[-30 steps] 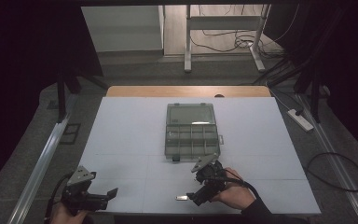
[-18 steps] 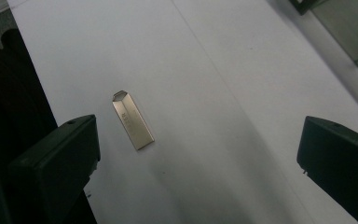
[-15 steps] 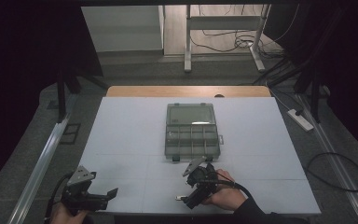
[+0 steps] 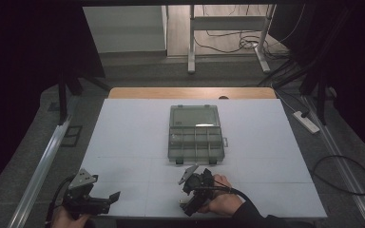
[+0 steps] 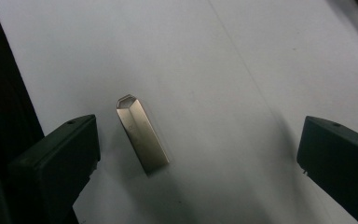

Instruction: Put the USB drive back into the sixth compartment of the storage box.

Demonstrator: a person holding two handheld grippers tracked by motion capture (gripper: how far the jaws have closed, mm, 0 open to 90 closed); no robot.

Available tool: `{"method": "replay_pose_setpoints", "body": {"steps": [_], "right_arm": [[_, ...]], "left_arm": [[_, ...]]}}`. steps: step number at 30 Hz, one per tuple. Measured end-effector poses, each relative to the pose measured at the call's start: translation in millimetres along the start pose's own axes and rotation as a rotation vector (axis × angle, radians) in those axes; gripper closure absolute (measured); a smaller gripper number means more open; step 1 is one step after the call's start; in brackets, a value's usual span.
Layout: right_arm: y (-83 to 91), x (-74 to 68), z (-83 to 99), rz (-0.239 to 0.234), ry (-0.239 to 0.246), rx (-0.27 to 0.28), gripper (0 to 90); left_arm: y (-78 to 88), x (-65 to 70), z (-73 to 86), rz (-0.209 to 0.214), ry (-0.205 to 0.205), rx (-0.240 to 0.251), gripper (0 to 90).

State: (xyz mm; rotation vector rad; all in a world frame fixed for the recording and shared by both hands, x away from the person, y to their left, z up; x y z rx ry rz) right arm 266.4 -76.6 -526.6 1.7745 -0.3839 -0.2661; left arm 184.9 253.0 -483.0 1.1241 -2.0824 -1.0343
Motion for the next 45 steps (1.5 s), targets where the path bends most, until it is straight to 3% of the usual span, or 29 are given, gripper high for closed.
{"method": "replay_pose_setpoints", "body": {"steps": [4,9,14,22,28,35,45], "right_arm": [[-3.5,-2.3,-1.0,0.001,0.015,-0.008,0.0],[-0.7,-2.8,-0.2,-0.013,0.049,0.002,8.9],[5.4,-5.3,1.4,-0.035,0.086,0.028,33.7],[10.6,-5.2,2.4,-0.053,0.124,0.024,77.3],[11.2,-6.5,1.6,-0.05,0.136,0.016,78.2],[13.0,-7.4,0.6,-0.054,0.141,0.044,78.2],[27.8,7.2,-0.3,-0.067,0.08,0.114,78.2]], "left_arm": [[0.1,0.0,0.1,0.0,-0.001,0.001,1.4],[0.1,0.2,0.1,0.0,-0.003,0.002,1.4],[0.0,0.4,0.0,-0.001,-0.004,0.0,1.4],[-0.1,0.6,0.0,-0.002,-0.004,0.0,1.4],[-0.2,0.8,-0.1,-0.004,-0.004,0.0,1.5],[-0.1,0.7,-0.1,-0.005,-0.004,-0.001,1.5],[-0.4,0.5,-0.2,-0.004,-0.002,-0.001,1.5]]}}
Point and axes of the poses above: each handheld gripper's, and its own axes: y roughly backward along the jaws, z roughly out of its underside, x roughly to its right, the point moved 1 cm from there along -y, roughly forward along the jaws, and after that the axes turned 10 degrees about -x, right-handed, at the moved point
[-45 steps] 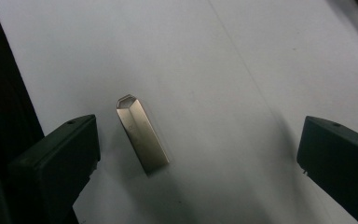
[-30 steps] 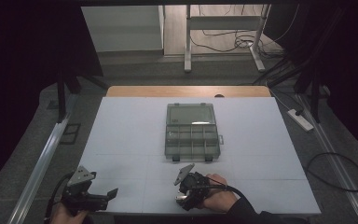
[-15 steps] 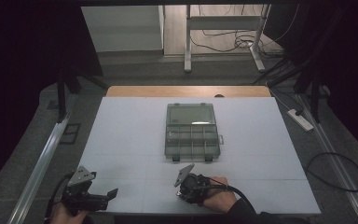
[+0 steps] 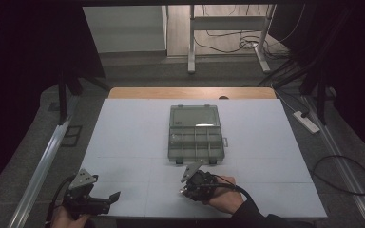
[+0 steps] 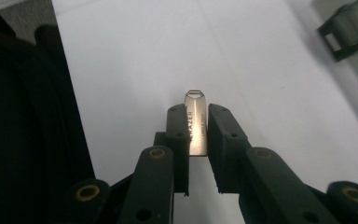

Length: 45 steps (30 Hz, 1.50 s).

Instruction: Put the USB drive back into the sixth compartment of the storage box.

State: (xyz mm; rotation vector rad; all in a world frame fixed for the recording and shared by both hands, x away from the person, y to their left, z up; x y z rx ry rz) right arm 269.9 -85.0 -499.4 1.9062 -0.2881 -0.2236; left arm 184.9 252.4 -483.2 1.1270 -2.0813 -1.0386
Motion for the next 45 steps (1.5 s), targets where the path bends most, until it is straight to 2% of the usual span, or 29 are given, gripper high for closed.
{"method": "replay_pose_setpoints", "body": {"steps": [3,13,32,45], "right_arm": [[6.1,6.2,0.0,-0.002,-0.024,0.028,78.2],[15.4,19.5,-2.2,0.005,-0.07,0.058,78.2],[23.7,49.8,-11.6,0.048,-0.141,0.117,78.2],[21.5,71.1,-18.5,0.084,-0.183,0.127,78.2]], "left_arm": [[-0.1,0.0,-0.1,0.0,0.001,0.0,1.5],[-0.3,-0.1,-0.3,-0.001,0.003,-0.002,1.5],[-0.8,-0.5,-1.1,0.0,0.002,-0.005,1.6],[-1.2,-0.5,-1.4,0.0,0.004,-0.005,1.6]]}}
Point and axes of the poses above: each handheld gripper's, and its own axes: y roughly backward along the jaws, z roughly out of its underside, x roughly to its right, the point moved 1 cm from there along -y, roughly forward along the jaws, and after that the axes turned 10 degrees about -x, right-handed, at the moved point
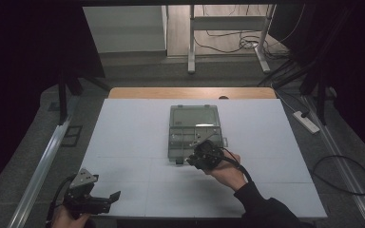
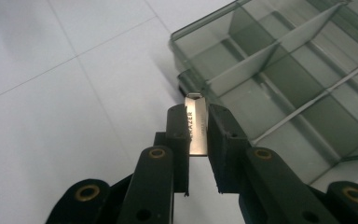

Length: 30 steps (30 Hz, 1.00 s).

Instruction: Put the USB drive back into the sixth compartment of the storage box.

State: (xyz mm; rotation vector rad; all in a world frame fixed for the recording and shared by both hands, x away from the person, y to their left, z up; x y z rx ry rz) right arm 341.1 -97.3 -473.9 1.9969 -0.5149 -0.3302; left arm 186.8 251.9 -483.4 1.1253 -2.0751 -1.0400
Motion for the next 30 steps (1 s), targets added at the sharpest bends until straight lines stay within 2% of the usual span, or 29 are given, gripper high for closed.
{"method": "replay_pose_setpoints", "body": {"steps": [16,30], "right_arm": [[-4.9,16.2,-11.0,0.044,-0.026,0.016,78.3],[-17.8,26.7,-18.8,0.088,-0.038,-0.003,78.4]], "left_arm": [[-0.4,0.1,-0.3,-0.002,0.0,-0.003,1.8],[-0.6,0.1,-0.5,-0.004,0.001,-0.005,2.0]]}}
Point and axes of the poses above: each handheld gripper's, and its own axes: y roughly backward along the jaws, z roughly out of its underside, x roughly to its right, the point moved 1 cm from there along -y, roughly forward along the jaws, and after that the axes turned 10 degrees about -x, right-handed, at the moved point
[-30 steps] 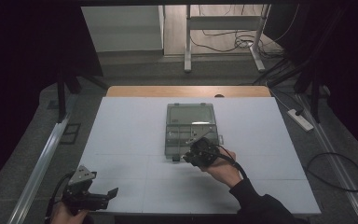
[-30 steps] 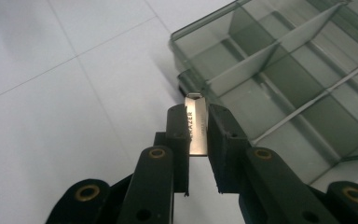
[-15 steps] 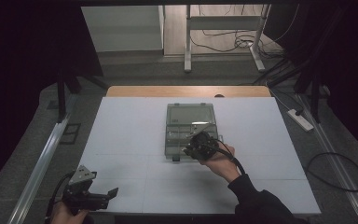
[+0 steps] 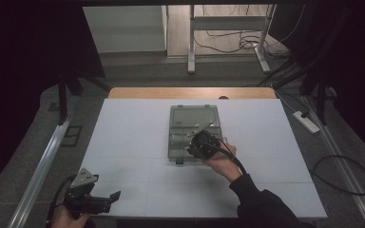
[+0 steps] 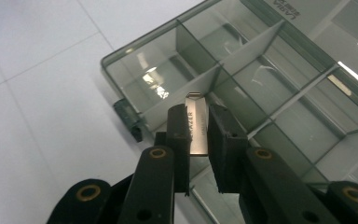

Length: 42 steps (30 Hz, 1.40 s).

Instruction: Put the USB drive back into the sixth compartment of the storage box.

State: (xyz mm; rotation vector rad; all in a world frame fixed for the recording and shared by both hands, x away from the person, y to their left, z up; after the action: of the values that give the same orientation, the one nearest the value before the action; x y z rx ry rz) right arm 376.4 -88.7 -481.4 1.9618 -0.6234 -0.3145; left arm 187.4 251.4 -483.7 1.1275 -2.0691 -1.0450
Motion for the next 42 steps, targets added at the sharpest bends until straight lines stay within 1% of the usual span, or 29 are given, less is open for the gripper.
{"method": "replay_pose_setpoints", "body": {"steps": [6,11,14,17,20,23,30,35,38,42], "right_arm": [[-7.7,4.7,-1.5,0.008,-0.009,-0.01,78.4],[-17.6,3.9,-2.8,0.014,-0.004,-0.031,78.3],[-20.9,3.3,-2.5,0.016,0.001,-0.034,77.5],[-20.3,2.4,-3.2,0.01,-0.01,-0.028,68.6],[-17.1,0.9,-3.5,0.028,-0.006,-0.017,63.6],[-14.3,1.6,-3.1,0.028,-0.015,-0.005,58.3],[-10.5,3.7,-2.1,0.003,-0.036,0.01,44.2],[-6.3,4.5,-1.5,-0.032,-0.055,0.022,36.5],[-3.5,4.3,-0.7,-0.047,-0.057,0.019,34.2],[0.2,3.7,0.9,-0.055,-0.057,0.019,29.9]], "left_arm": [[-0.2,-0.1,-0.2,0.0,0.0,-0.002,2.1],[-0.2,-0.2,-0.2,0.0,0.0,-0.002,2.1],[-0.2,-0.2,-0.2,0.001,0.0,-0.003,2.2],[-0.2,-0.1,-0.1,0.0,-0.002,-0.003,2.3],[-0.3,0.2,-0.2,-0.001,-0.003,-0.005,2.3],[-0.7,0.4,-0.5,-0.002,-0.001,-0.007,2.3],[-0.8,0.8,-0.9,-0.006,-0.002,-0.009,2.3],[-0.7,0.7,-0.8,-0.006,-0.004,-0.01,2.3],[-0.7,0.8,-0.8,-0.006,-0.004,-0.009,2.3],[-0.7,0.8,-0.8,-0.006,-0.005,-0.01,2.3]]}}
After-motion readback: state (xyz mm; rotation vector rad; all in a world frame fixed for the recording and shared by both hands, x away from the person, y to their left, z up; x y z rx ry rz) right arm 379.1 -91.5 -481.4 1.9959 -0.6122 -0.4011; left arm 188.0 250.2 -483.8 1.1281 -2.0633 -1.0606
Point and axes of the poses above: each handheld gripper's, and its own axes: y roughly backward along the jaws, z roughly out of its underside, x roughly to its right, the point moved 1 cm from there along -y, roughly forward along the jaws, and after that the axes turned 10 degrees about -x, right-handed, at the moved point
